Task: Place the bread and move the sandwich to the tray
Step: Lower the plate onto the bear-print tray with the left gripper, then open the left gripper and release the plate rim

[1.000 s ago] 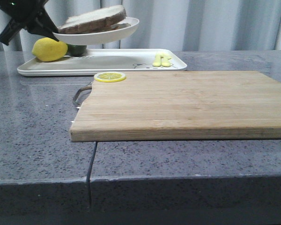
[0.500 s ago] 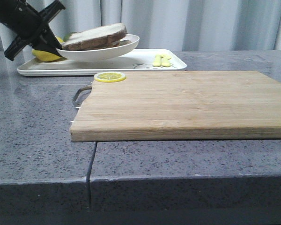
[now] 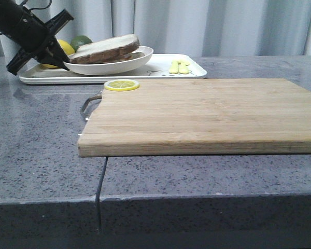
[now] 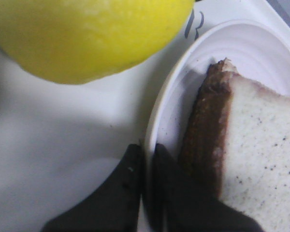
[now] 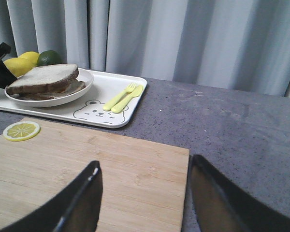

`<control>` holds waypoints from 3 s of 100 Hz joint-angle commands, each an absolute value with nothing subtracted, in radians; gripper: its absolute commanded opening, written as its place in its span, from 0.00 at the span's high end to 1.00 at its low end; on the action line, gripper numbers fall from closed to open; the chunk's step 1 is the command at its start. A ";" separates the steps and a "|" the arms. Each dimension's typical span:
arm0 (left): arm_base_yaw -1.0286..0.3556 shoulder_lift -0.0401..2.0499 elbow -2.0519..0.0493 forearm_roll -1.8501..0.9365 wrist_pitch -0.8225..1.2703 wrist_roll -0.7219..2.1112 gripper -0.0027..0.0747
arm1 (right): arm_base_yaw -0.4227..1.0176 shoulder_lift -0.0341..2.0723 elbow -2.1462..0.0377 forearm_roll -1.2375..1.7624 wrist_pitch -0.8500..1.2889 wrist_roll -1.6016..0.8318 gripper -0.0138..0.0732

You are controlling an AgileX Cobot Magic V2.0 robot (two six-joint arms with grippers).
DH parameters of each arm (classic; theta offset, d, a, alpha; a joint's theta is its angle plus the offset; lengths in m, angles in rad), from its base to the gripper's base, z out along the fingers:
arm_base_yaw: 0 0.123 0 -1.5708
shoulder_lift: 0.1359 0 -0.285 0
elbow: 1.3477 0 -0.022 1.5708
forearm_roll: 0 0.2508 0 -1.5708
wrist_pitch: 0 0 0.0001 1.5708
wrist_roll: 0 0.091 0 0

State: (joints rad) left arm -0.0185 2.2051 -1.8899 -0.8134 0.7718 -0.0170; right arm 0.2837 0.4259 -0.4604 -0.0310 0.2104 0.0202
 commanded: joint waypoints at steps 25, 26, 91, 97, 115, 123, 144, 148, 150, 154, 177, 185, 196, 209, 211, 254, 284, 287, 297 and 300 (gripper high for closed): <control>-0.033 2.132 -1.932 -0.888 0.732 -0.024 0.99 | 0.279 0.427 -0.489 -0.039 0.127 0.015 0.36; -0.036 2.132 -1.932 -0.888 0.732 -0.024 0.99 | 0.279 0.427 -0.489 -0.039 0.127 0.015 0.36; -0.046 2.132 -1.932 -0.819 0.730 -0.052 0.99 | 0.279 0.427 -0.489 -0.039 0.127 0.015 0.36; -0.046 2.132 -1.932 -0.819 0.730 -0.052 0.99 | 0.279 0.427 -0.489 -0.039 0.127 0.015 0.36; -0.046 2.132 -1.932 -0.819 0.730 -0.052 0.99 | 0.279 0.427 -0.489 -0.039 0.127 0.015 0.36; -0.046 2.132 -1.932 -0.819 0.730 -0.052 0.99 | 0.279 0.427 -0.489 -0.039 0.127 0.015 0.36; -0.046 2.132 -1.932 -0.819 0.728 -0.052 0.94 | 0.279 0.427 -0.489 -0.039 0.127 0.015 0.36; -0.046 2.132 -1.932 -0.819 0.728 -0.052 0.90 | 0.279 0.427 -0.489 -0.039 0.127 0.015 0.36; -0.046 2.132 -1.932 -0.819 0.728 -0.052 0.89 | 0.279 0.427 -0.489 -0.039 0.127 0.015 0.36; -0.046 2.132 -1.932 -0.819 0.728 -0.052 0.84 | 0.279 0.427 -0.489 -0.039 0.127 0.015 0.36; -0.044 2.132 -1.932 -0.819 0.728 -0.052 0.62 | 0.279 0.427 -0.489 -0.039 0.127 0.015 0.36; -0.040 2.132 -1.932 -0.819 0.728 -0.052 0.61 | 0.279 0.427 -0.489 -0.039 0.127 0.015 0.36; -0.040 2.128 -1.937 -0.819 0.728 -0.052 0.61 | 0.279 0.427 -0.489 -0.039 0.127 0.015 0.36; -0.040 2.126 -1.955 -0.817 0.734 -0.052 0.61 | 0.279 0.427 -0.489 -0.039 0.127 0.015 0.36; -0.040 2.126 -1.960 -0.813 0.737 -0.052 0.61 | 0.279 0.427 -0.489 -0.039 0.127 0.015 0.36; -0.034 2.117 -2.029 -0.630 0.844 -0.078 0.61 | 0.279 0.427 -0.489 -0.039 0.125 0.015 0.36; -0.010 2.045 -2.109 -0.594 0.922 -0.078 0.61 | 0.279 0.427 -0.489 -0.039 0.100 0.015 0.36; -0.010 2.031 -2.109 -0.587 0.922 -0.078 0.62 | 0.279 0.427 -0.489 -0.039 0.098 0.015 0.36; -0.010 1.978 -2.109 -0.531 0.920 -0.068 0.65 | 0.279 0.427 -0.489 -0.039 0.092 0.015 0.36; -0.010 1.962 -2.109 -0.520 0.918 -0.059 0.66 | 0.279 0.427 -0.489 -0.039 0.092 0.015 0.36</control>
